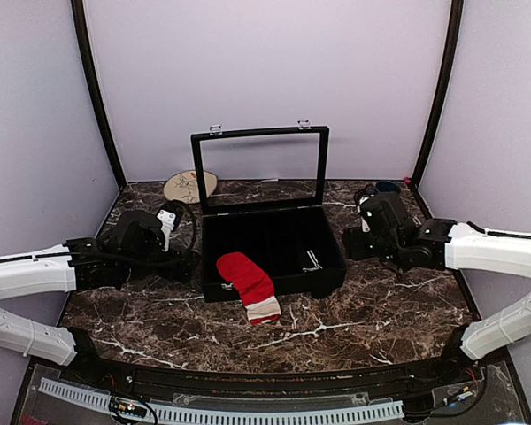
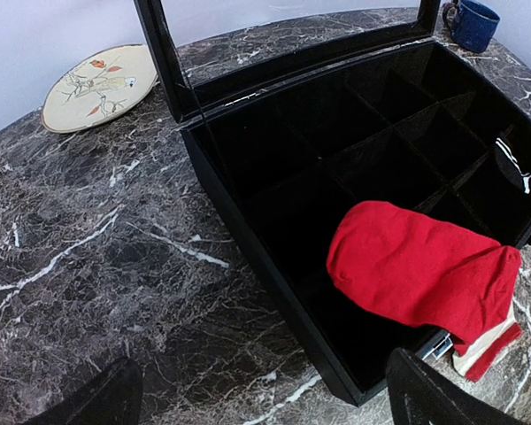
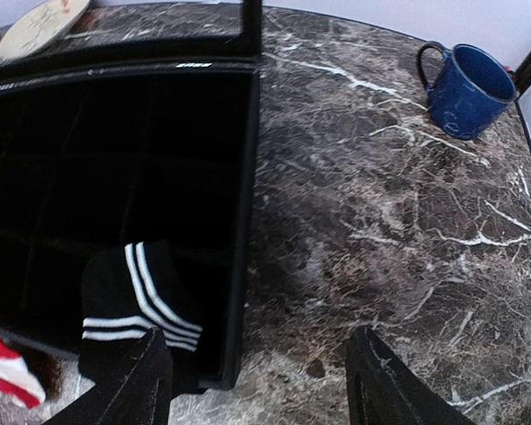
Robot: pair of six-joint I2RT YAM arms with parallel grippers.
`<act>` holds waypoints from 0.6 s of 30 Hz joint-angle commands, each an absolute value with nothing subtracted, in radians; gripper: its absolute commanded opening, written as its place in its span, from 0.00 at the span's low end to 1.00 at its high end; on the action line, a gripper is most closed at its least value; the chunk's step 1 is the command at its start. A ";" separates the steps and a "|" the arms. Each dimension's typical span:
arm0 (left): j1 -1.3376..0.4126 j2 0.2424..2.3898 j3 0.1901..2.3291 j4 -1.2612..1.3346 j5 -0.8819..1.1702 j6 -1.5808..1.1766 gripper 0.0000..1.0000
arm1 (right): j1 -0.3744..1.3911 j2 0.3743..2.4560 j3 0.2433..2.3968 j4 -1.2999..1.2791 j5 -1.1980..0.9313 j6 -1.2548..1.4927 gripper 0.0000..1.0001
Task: Roll the socks
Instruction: Pick up the sock from the storage box.
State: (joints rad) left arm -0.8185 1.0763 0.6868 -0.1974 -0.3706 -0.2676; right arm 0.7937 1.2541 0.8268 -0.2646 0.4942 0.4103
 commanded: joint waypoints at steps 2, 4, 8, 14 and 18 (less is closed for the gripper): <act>-0.829 1.114 0.755 -0.216 -0.409 -0.310 0.98 | 0.971 1.287 0.906 -0.411 0.575 0.500 0.68; -0.830 1.134 0.774 -0.228 -0.408 -0.318 0.97 | 1.043 1.319 0.930 -0.452 0.620 0.526 0.68; -0.839 1.164 0.804 -0.251 -0.414 -0.349 0.96 | 1.154 1.417 0.984 -0.507 0.679 0.570 0.69; -0.869 1.193 0.836 -0.277 -0.422 -0.390 0.95 | 1.228 1.580 1.110 -0.590 0.762 0.618 0.68; -0.894 1.192 0.836 -0.294 -0.435 -0.405 0.95 | 1.230 1.681 1.192 -0.650 0.796 0.636 0.67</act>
State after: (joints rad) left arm -0.8722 1.1988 0.8093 -0.2470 -0.4099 -0.3729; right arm 1.2217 1.6142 1.1099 -0.5690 0.7155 0.5919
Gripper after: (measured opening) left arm 0.950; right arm 0.674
